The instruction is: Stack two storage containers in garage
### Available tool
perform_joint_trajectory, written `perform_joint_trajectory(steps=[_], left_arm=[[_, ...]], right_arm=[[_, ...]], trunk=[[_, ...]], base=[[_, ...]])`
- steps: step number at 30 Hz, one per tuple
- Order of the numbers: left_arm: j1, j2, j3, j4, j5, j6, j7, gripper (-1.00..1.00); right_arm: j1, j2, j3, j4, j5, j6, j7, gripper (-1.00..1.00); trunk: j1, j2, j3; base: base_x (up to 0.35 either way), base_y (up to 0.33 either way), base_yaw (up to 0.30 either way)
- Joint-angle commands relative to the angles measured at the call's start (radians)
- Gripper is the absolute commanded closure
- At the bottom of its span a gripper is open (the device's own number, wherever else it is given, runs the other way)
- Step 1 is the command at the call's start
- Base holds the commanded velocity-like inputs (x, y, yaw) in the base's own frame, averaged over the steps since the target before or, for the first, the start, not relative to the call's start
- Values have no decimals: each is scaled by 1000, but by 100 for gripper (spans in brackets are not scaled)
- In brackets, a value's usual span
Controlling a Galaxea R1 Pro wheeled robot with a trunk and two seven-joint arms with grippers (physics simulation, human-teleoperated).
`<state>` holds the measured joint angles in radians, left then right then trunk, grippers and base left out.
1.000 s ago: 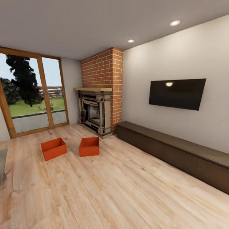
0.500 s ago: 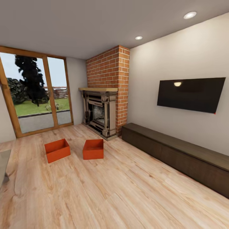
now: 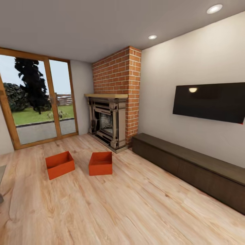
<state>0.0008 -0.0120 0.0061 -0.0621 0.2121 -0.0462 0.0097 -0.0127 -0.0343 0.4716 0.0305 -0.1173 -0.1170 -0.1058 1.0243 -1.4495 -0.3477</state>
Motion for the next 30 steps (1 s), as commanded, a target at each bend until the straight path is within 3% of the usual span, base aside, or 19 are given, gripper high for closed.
perform_joint_trajectory(steps=[1, 30], left_arm=[[0, 0, 0, -1, 6, -2, 1, -100], [0, 0, 0, -1, 6, 0, 1, -100]], right_arm=[[-1, 1, 9, 3, -10, -6, -1, -100], [-1, 5, 12, 3, -10, -3, 0, -100]], trunk=[[1, -1, -1], [1, -1, -1]], base=[[322, 134, 0], [322, 105, 0]])
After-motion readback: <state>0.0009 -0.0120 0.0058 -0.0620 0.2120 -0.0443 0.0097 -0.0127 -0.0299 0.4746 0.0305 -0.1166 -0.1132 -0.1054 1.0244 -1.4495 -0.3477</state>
